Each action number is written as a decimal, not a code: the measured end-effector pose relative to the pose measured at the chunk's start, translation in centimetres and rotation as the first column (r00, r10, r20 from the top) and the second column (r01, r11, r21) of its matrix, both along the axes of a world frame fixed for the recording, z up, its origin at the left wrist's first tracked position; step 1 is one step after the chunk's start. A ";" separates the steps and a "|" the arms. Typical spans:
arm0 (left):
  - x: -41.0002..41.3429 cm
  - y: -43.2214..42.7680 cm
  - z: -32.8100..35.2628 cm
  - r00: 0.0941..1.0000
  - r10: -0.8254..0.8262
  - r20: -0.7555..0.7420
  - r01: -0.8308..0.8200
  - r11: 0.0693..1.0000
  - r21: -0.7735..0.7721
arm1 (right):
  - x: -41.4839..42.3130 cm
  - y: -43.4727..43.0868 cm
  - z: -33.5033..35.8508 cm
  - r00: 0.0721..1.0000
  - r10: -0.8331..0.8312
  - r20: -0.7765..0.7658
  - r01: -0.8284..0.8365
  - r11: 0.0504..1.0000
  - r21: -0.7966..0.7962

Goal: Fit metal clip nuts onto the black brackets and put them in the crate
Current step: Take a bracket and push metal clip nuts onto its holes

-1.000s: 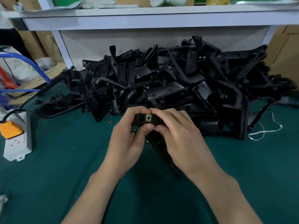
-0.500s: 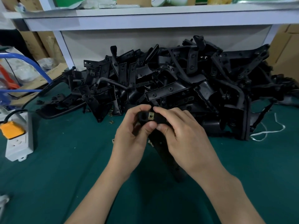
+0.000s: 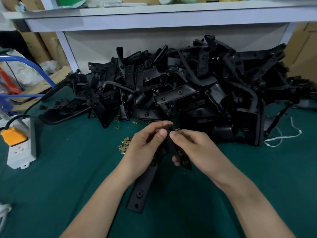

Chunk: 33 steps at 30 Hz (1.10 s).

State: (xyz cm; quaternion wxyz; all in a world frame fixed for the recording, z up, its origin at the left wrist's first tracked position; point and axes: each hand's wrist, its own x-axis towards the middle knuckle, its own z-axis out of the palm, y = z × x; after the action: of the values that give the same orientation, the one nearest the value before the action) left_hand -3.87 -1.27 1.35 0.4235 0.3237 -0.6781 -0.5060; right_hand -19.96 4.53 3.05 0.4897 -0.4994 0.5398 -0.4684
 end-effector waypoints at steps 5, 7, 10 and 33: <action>-0.2 -0.1 -0.5 0.995 -0.035 0.093 0.035 0.999 0.000 | -0.8 -0.1 -1.1 0.998 0.039 0.055 -0.045 0.992 0.120; -0.4 -0.1 -0.8 0.991 -0.043 0.128 0.044 0.999 -0.002 | -0.9 -0.1 -1.4 0.994 0.030 0.102 -0.047 0.984 0.172; -0.6 -0.2 -1.0 0.987 -0.038 0.157 0.040 0.999 -0.014 | -0.8 -0.2 -1.9 0.985 -0.019 0.169 -0.023 0.970 0.242; 0.4 -0.3 -1.0 0.983 -0.101 0.151 0.102 0.995 -0.002 | -1.4 0.4 -1.7 0.994 0.108 0.018 -0.110 0.986 0.125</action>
State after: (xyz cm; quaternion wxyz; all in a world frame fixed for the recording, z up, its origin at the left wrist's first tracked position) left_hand -3.50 -1.58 0.40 0.3463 0.3239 -0.7264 -0.4976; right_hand -21.35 4.92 1.38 0.5481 -0.4938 0.5373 -0.4088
